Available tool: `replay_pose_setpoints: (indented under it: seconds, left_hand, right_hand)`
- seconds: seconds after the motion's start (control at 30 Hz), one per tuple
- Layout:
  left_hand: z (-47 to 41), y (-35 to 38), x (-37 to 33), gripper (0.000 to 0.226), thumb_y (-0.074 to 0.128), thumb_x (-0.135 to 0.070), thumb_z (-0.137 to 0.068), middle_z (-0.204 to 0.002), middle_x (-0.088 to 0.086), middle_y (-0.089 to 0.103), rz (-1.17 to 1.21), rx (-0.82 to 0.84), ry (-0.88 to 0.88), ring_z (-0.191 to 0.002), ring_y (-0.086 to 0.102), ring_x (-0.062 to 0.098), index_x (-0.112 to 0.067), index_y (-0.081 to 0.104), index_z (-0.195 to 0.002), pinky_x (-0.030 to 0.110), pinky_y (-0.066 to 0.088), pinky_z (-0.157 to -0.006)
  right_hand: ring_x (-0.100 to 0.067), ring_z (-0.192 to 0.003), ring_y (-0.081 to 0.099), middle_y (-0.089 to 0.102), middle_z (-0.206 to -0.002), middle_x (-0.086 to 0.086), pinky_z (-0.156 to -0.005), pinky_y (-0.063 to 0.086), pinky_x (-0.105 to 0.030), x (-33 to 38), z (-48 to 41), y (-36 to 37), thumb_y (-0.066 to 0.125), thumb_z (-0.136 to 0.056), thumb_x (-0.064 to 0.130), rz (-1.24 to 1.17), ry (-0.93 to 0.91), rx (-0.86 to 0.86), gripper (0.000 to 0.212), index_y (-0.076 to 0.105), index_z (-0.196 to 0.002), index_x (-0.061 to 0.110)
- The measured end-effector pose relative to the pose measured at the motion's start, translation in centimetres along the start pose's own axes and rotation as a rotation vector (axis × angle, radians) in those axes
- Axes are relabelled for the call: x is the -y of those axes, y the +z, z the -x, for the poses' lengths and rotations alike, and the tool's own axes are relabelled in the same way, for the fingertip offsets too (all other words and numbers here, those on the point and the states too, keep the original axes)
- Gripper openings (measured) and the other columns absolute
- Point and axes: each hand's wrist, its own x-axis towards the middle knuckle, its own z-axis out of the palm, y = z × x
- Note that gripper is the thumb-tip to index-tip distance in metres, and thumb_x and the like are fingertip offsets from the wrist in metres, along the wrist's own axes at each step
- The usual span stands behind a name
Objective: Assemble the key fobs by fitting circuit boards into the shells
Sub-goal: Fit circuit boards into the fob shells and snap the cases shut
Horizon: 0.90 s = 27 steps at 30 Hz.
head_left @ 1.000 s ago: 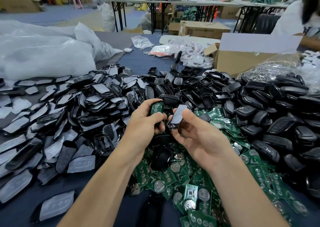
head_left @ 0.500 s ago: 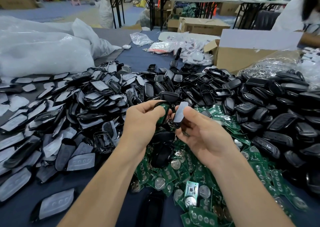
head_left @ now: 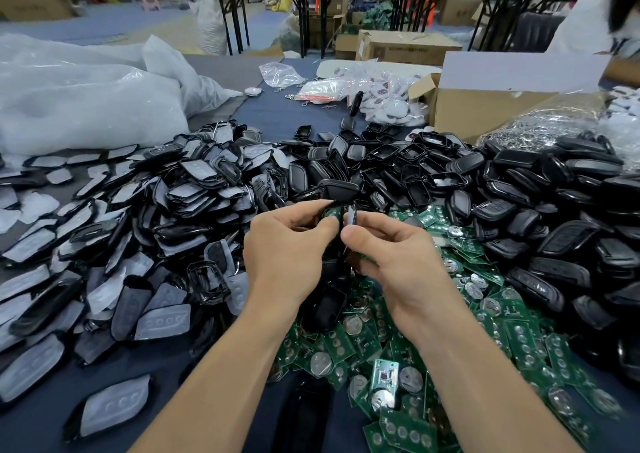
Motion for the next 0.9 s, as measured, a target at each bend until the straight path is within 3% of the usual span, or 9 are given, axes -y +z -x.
replay_pose_setpoints:
  seconds: [0.1, 0.17, 0.3, 0.4, 0.5, 0.6, 0.77, 0.9]
  left_hand:
    - [0.0, -0.1, 0.4, 0.023, 0.081, -0.039, -0.068, -0.082, -0.020, 0.079, -0.023, -0.027, 0.007, -0.082, 0.076, 0.003, -0.048, 0.080, -0.089, 0.040, 0.062, -0.086]
    - [-0.1, -0.3, 0.9, 0.023, 0.088, -0.028, -0.073, -0.084, -0.015, 0.080, -0.015, -0.009, 0.010, -0.083, 0.077, 0.005, -0.039, 0.083, -0.094, 0.039, 0.063, -0.086]
    - [-0.2, -0.7, 0.8, 0.020, 0.081, -0.016, -0.090, -0.091, -0.003, 0.082, 0.111, 0.134, -0.107, -0.087, 0.079, 0.017, -0.035, 0.084, -0.095, 0.031, 0.063, -0.073]
    - [-0.1, -0.8, 0.5, 0.026, 0.070, -0.010, -0.098, -0.092, 0.001, 0.082, 0.201, 0.252, -0.161, -0.087, 0.079, 0.018, -0.033, 0.083, -0.094, 0.025, 0.062, -0.068]
    - [-0.4, -1.1, 0.5, 0.030, 0.072, -0.007, -0.096, -0.086, 0.000, 0.080, 0.220, 0.310, -0.151, -0.086, 0.079, 0.018, -0.034, 0.081, -0.107, 0.028, 0.063, -0.071]
    - [-0.6, -1.2, 0.6, 0.036, 0.077, -0.011, -0.090, -0.093, -0.001, 0.079, 0.214, 0.375, -0.122, -0.090, 0.078, 0.015, -0.039, 0.081, -0.111, 0.029, 0.063, -0.075]
    - [-0.9, -1.0, 0.8, 0.042, 0.083, 0.002, -0.082, -0.094, 0.006, 0.081, 0.150, 0.355, -0.056, -0.082, 0.078, 0.018, -0.037, 0.083, -0.100, 0.025, 0.061, -0.069]
    - [-1.0, -1.5, 0.7, 0.040, 0.082, 0.010, -0.079, -0.091, 0.013, 0.081, 0.217, 0.386, -0.020, -0.080, 0.079, 0.030, -0.025, 0.082, -0.098, 0.039, 0.067, -0.075]
  right_hand:
    - [-0.015, -0.083, 0.076, 0.081, -0.092, -0.006, -0.067, 0.060, -0.023, -0.1, 0.0, 0.1, 0.085, -0.079, 0.004, 0.060, -0.038, -0.008, 0.019, 0.082, -0.093, 0.016]
    - [-0.009, -0.076, 0.075, 0.080, -0.085, 0.000, -0.060, 0.053, -0.015, -0.1, 0.0, 0.1, 0.088, -0.077, 0.008, 0.137, -0.102, -0.015, 0.021, 0.083, -0.081, 0.028]
    - [-0.007, -0.077, 0.075, 0.080, -0.082, 0.008, -0.063, 0.054, -0.016, -0.3, -0.3, -0.1, 0.093, -0.071, 0.015, 0.254, -0.210, -0.079, 0.029, 0.081, -0.078, 0.040]
    - [0.000, -0.083, 0.074, 0.079, -0.083, 0.015, -0.069, 0.056, -0.017, -0.5, -0.6, -0.5, 0.097, -0.066, 0.021, 0.331, -0.231, -0.146, 0.025, 0.082, -0.080, 0.035]
    - [0.005, -0.087, 0.072, 0.077, -0.086, 0.020, -0.069, 0.055, -0.012, -0.5, -0.7, -1.0, 0.098, -0.063, 0.025, 0.407, -0.246, -0.150, 0.031, 0.081, -0.088, 0.033]
    - [-0.001, -0.089, 0.074, 0.079, -0.088, 0.014, -0.080, 0.058, -0.018, -0.1, -0.7, -1.5, 0.098, -0.064, 0.024, 0.485, -0.294, -0.104, 0.035, 0.083, -0.094, 0.030]
    - [0.004, -0.083, 0.073, 0.077, -0.085, 0.025, -0.074, 0.054, -0.009, 0.1, -0.2, -1.5, 0.095, -0.066, 0.014, 0.600, -0.398, -0.092, 0.038, 0.079, -0.086, 0.041]
    - [0.002, -0.084, 0.074, 0.078, -0.088, 0.020, -0.074, 0.058, -0.014, 0.1, -0.1, -1.4, 0.091, -0.071, 0.010, 0.591, -0.423, -0.069, 0.038, 0.081, -0.093, 0.039]
